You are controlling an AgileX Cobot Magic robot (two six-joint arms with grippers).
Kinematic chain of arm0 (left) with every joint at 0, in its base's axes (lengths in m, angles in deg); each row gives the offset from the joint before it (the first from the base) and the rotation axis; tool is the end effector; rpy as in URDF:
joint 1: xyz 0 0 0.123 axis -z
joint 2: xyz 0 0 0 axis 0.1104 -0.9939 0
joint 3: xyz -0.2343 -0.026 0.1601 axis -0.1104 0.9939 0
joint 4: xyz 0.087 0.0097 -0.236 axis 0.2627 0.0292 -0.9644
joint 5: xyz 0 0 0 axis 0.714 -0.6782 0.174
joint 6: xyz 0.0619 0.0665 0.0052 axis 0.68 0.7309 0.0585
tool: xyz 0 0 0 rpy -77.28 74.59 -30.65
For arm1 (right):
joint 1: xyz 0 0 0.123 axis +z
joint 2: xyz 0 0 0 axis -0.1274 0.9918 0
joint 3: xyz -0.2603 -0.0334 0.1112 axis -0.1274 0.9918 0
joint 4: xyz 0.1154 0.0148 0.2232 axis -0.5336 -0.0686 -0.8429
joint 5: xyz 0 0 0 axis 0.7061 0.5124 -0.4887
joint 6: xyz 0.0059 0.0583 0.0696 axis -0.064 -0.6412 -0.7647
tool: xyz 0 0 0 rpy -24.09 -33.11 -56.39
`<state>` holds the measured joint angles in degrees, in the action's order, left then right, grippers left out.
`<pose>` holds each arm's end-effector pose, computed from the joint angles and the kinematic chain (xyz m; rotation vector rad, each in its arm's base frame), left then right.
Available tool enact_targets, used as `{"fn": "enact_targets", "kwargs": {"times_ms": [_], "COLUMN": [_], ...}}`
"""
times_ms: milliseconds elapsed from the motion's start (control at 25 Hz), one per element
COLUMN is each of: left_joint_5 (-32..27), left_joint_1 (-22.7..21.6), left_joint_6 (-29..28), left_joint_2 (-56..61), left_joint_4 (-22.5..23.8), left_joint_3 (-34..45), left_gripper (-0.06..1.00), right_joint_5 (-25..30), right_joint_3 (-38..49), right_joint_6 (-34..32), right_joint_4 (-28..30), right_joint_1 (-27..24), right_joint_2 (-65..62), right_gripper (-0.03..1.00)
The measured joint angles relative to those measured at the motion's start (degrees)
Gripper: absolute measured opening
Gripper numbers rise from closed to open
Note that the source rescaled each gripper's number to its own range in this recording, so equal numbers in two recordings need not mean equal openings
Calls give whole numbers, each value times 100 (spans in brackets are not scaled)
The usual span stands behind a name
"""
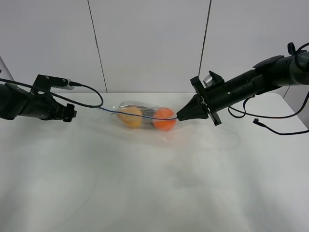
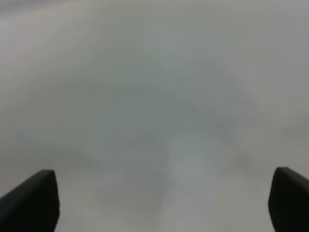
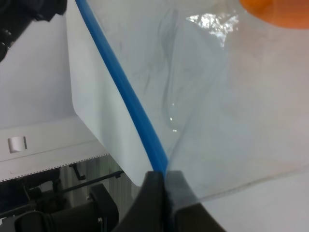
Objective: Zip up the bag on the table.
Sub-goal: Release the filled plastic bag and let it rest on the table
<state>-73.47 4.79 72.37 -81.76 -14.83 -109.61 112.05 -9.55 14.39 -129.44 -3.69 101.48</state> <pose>0.3788 0.0211 0.1508 0.1424 2.3094 0.2556 0.3815 0.1005 0.1849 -0.0529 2.7210 1.4798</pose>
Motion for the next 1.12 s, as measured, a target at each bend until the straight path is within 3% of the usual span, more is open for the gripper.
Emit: {"fn": "enact_targets", "kwargs": {"times_ms": [160,280,400,600,680,800,920,1120], "left_joint_5": [-1531,-2557,-3361,-4644,-5195,-5974,-6646,-7645], "left_joint_1": [-247,-331,-338,-326,-263,-66,79,104], "left_joint_6": [-247,-767,-1622,-4205,-5070,-5978,-6356,-6535], "left_joint_2": [0,0,0,0,-4,-4,1,23], "left_joint_4": [-137,169,1063,3037,3890,4683,5094,5185], "left_joint_3": [-94,-104,-197,-946,-1310,-1875,-2289,-2607], "left_gripper": [100,100,100,100,100,100,100,100], "right_joint_5": [6,11,11,12,17,41,45,52], "right_joint_3": [0,0,0,0,0,0,0,0], "right_joint_6": [0,0,0,0,0,0,0,0], "right_joint_4": [0,0,0,0,0,0,0,0], "right_joint_1": [0,0,0,0,0,0,0,0], "right_joint_2": [0,0,0,0,0,0,0,0], "right_gripper": [0,0,0,0,0,0,0,0]}}
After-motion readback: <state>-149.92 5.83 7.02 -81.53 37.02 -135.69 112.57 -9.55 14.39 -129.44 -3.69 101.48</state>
